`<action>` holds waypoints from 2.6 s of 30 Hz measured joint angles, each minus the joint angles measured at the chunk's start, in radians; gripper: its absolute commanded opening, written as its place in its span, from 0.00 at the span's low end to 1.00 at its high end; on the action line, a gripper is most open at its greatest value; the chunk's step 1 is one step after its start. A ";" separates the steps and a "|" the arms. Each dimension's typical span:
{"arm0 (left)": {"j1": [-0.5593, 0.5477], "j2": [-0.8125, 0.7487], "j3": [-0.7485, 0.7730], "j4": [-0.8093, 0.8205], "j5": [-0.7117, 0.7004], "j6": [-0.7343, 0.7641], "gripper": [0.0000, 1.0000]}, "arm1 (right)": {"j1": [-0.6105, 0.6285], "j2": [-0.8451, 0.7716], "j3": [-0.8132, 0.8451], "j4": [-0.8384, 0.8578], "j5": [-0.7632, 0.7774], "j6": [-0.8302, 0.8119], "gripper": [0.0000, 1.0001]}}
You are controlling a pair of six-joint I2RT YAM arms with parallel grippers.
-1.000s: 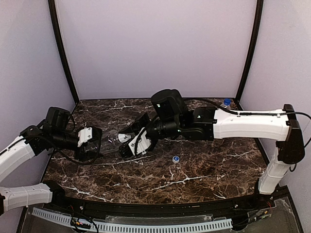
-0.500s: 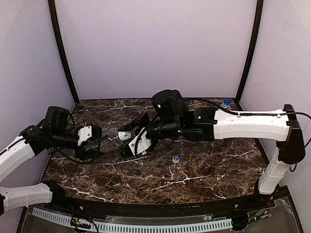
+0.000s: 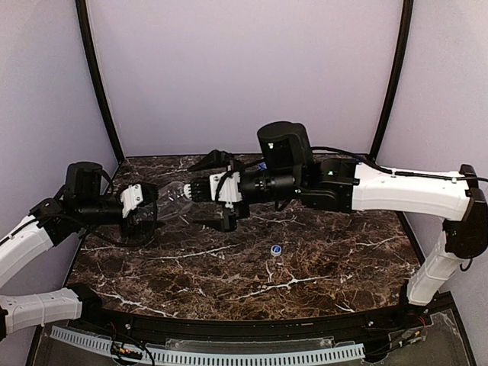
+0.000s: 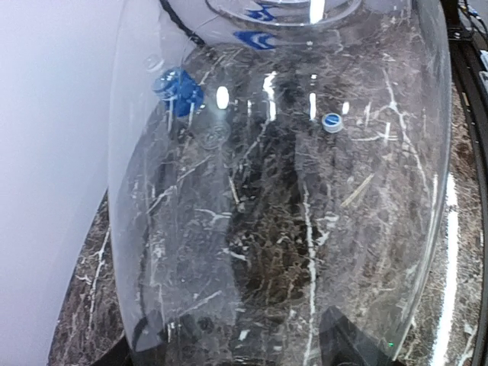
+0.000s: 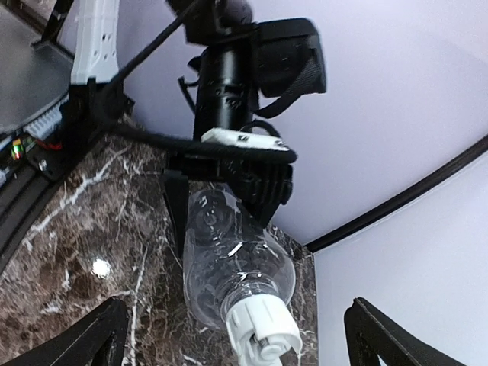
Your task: Unscrew the bottle caps
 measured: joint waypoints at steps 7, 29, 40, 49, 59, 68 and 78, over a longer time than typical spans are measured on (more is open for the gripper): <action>0.000 -0.002 -0.038 0.159 -0.135 -0.018 0.28 | -0.167 -0.048 0.094 0.055 -0.185 0.655 0.99; 0.000 -0.001 -0.089 0.350 -0.318 0.018 0.28 | -0.234 0.322 0.546 -0.360 -0.290 1.444 0.76; 0.000 0.000 -0.090 0.360 -0.321 0.031 0.28 | -0.223 0.340 0.578 -0.364 -0.340 1.439 0.46; 0.000 0.005 -0.095 0.367 -0.328 0.042 0.27 | -0.222 0.369 0.624 -0.402 -0.362 1.415 0.00; 0.000 0.000 -0.097 0.337 -0.284 0.056 0.27 | -0.214 0.361 0.631 -0.468 -0.375 1.157 0.00; -0.011 -0.009 -0.070 0.107 -0.065 0.108 0.26 | -0.088 0.150 0.325 -0.452 -0.200 0.520 0.00; -0.010 -0.005 -0.055 -0.077 0.054 0.135 0.25 | 0.002 -0.042 -0.018 -0.196 -0.084 -0.141 0.00</action>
